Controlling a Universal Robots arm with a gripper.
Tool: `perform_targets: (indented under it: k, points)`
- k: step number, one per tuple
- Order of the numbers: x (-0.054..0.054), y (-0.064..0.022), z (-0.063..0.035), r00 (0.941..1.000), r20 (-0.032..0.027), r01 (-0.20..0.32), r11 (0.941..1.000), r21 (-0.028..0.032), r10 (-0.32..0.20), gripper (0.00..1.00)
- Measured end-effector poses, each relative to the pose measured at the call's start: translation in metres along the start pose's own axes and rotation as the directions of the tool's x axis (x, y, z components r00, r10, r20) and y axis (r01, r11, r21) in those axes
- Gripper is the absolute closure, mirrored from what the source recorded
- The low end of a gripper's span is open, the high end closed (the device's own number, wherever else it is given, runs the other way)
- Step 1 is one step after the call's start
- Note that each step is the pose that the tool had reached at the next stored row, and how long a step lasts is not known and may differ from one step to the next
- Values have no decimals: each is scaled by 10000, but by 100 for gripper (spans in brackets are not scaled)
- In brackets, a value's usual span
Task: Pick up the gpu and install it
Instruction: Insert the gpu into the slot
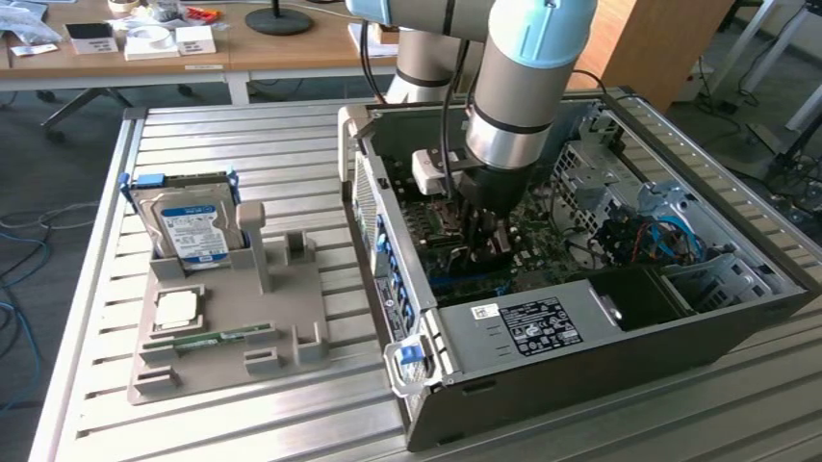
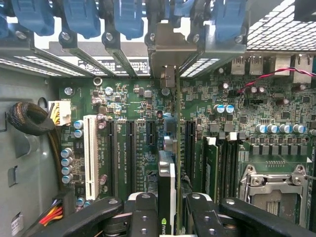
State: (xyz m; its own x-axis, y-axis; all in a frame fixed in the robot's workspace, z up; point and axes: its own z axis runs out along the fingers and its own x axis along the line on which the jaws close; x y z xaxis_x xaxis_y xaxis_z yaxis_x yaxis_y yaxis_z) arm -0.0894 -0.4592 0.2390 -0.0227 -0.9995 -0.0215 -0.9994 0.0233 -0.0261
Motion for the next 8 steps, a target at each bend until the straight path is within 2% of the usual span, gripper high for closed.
perform_targets:
  k: [8]
  points:
    - [1, 3, 10, 10000, -6, 0, 10000, -5, 0, 73]
